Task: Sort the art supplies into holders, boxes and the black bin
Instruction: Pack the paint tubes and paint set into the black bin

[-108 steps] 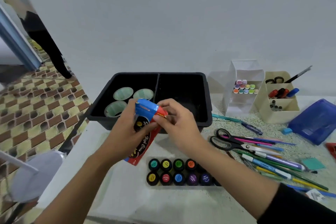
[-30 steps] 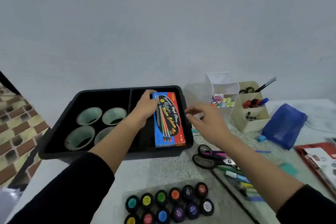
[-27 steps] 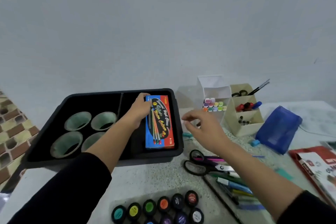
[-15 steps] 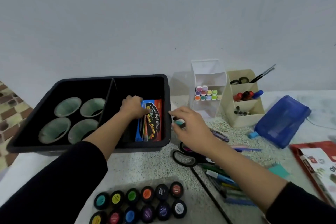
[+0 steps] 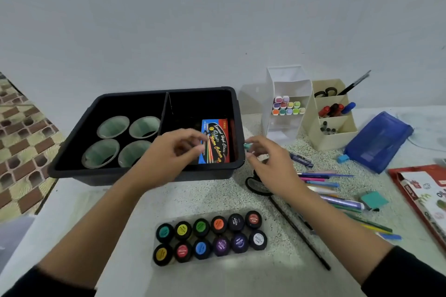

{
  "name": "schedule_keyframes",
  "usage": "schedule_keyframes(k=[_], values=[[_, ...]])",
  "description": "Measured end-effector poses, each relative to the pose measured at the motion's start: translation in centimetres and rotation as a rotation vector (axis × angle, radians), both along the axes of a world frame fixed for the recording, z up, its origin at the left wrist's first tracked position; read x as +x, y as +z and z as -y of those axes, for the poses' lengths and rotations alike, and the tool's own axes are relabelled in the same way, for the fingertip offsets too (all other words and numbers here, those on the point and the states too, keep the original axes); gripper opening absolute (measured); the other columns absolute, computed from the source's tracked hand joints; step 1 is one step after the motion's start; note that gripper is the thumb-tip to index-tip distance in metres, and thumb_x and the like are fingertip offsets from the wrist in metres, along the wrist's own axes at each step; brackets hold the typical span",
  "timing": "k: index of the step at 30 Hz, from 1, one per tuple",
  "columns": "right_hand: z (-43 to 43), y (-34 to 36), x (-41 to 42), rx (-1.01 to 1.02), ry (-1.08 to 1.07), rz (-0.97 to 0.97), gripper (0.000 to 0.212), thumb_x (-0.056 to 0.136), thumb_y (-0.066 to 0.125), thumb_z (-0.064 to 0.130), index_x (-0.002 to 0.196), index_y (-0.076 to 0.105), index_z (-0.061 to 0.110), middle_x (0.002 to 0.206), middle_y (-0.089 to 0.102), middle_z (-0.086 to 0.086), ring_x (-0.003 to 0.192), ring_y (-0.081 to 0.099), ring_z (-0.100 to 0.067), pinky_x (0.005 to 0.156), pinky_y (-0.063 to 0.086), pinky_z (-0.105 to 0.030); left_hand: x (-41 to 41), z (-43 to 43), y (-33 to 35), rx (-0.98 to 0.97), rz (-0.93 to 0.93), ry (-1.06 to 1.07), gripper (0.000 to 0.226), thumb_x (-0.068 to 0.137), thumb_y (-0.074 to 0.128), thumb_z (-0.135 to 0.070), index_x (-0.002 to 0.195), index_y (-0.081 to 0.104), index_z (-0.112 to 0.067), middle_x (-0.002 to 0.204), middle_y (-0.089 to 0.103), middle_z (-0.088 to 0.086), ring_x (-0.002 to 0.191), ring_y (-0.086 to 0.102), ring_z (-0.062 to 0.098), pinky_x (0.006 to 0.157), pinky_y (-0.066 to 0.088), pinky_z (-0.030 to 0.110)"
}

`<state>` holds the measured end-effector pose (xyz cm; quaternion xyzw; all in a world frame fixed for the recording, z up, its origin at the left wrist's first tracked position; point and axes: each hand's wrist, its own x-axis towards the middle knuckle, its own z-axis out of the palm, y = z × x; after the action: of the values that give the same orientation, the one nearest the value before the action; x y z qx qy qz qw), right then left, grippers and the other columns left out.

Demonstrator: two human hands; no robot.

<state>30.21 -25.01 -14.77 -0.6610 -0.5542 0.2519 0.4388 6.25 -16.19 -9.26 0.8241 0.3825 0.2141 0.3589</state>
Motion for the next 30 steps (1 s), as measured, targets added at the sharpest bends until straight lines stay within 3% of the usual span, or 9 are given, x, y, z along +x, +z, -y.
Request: schedule_keyframes(k=[3, 6, 10, 13, 18, 21, 23, 26, 30], values=[[2.2, -0.9, -0.8, -0.021, -0.023, -0.03, 0.012, 0.093, 0.069, 0.017, 0.09, 0.069, 0.029, 0.08, 0.067, 0.006, 0.073, 0.061, -0.009, 0.068, 0.048, -0.021, -4.1, 4.1, -0.2, -0.027, -0.05, -0.109, 0.02, 0.095, 0.066, -0.03, 0.113, 0.07, -0.035, 0.095, 0.072, -0.014, 0.09, 0.071, 0.01, 0.082, 0.057, 0.026], [4.5, -1.7, -2.0, -0.081, 0.112, 0.064, 0.002, 0.092, 0.072, 0.03, 0.094, 0.071, 0.03, 0.085, 0.068, 0.014, 0.08, 0.063, -0.004, 0.073, 0.049, -0.023, -6.9, 6.3, -3.9, 0.066, -0.192, -0.149, 0.032, 0.095, 0.057, -0.054, 0.125, 0.062, -0.044, 0.117, 0.062, -0.028, 0.115, 0.058, -0.002, 0.096, 0.049, 0.022], [6.8, -3.0, -3.8, -0.201, 0.332, 0.307, 0.056, 0.079, 0.075, 0.062, 0.127, 0.062, 0.035, 0.119, 0.06, 0.024, 0.115, 0.053, 0.005, 0.099, 0.039, -0.014, -8.1, 8.5, -9.5, 0.177, -0.401, -0.175, 0.075, 0.086, 0.026, -0.087, 0.148, 0.037, -0.047, 0.137, 0.039, -0.028, 0.131, 0.032, -0.004, 0.108, 0.03, 0.03], [7.4, -4.3, -5.0, -0.232, 0.443, 0.504, 0.084, 0.066, 0.072, 0.08, 0.137, 0.053, 0.039, 0.127, 0.053, 0.023, 0.119, 0.047, 0.002, 0.104, 0.036, -0.023, -8.6, 9.1, -11.7, 0.2, -0.421, -0.155, 0.085, 0.082, 0.016, -0.092, 0.15, 0.034, -0.045, 0.136, 0.04, -0.021, 0.13, 0.031, 0.001, 0.105, 0.023, 0.029], [6.4, -5.1, -6.3, -0.19, 0.365, 0.511, 0.087, 0.058, 0.072, 0.082, 0.132, 0.055, 0.041, 0.12, 0.057, 0.026, 0.112, 0.052, -0.003, 0.098, 0.045, -0.043, -9.6, 7.7, -11.6, 0.29, -0.369, -0.084, 0.077, 0.084, 0.028, -0.088, 0.139, 0.053, -0.04, 0.124, 0.05, -0.016, 0.12, 0.043, 0.007, 0.098, 0.025, 0.029], [5.9, -5.1, -7.1, -0.179, 0.351, 0.506, 0.082, 0.057, 0.073, 0.08, 0.128, 0.056, 0.042, 0.118, 0.058, 0.028, 0.108, 0.054, -0.004, 0.097, 0.046, -0.044, -11.6, 6.7, -10.6, 0.357, -0.296, 0.2, 0.062, 0.087, 0.035, -0.081, 0.116, 0.067, -0.037, 0.113, 0.057, -0.013, 0.11, 0.051, 0.012, 0.09, 0.032, 0.033], [5.5, -5.2, -7.5, -0.18, 0.346, 0.487, 0.081, 0.055, 0.075, 0.078, 0.126, 0.056, 0.043, 0.117, 0.057, 0.03, 0.109, 0.054, -0.003, 0.098, 0.045, -0.044, -14.0, 6.3, -10.1, 0.361, -0.387, 0.46, 0.052, 0.086, 0.045, -0.073, 0.116, 0.063, -0.035, 0.119, 0.057, -0.005, 0.116, 0.051, 0.021, 0.091, 0.036, 0.043], [5.0, -5.4, -8.0, -0.18, 0.34, 0.46, 0.081, 0.052, 0.076, 0.077, 0.124, 0.056, 0.044, 0.117, 0.057, 0.031, 0.111, 0.053, -0.002, 0.1, 0.043, -0.044, -17.8, 6.7, -11.0, 0.157, -0.624, 0.635, 0.076, 0.078, 0.058, -0.078, 0.138, 0.044, -0.033, 0.149, 0.04, 0.011, 0.137, 0.037, 0.036, 0.102, 0.034, 0.059], [4.2, -5.3, -8.2, -0.195, 0.378, 0.457, 0.08, 0.051, 0.078, 0.073, 0.123, 0.057, 0.044, 0.116, 0.057, 0.031, 0.108, 0.051, 0.001, 0.098, 0.043, -0.043, -20.3, 7.2, -11.3, 0.06, -0.476, 0.622, 0.082, 0.076, 0.073, -0.065, 0.143, 0.036, -0.036, 0.156, 0.036, 0.013, 0.135, 0.042, 0.038, 0.106, 0.038, 0.058]])
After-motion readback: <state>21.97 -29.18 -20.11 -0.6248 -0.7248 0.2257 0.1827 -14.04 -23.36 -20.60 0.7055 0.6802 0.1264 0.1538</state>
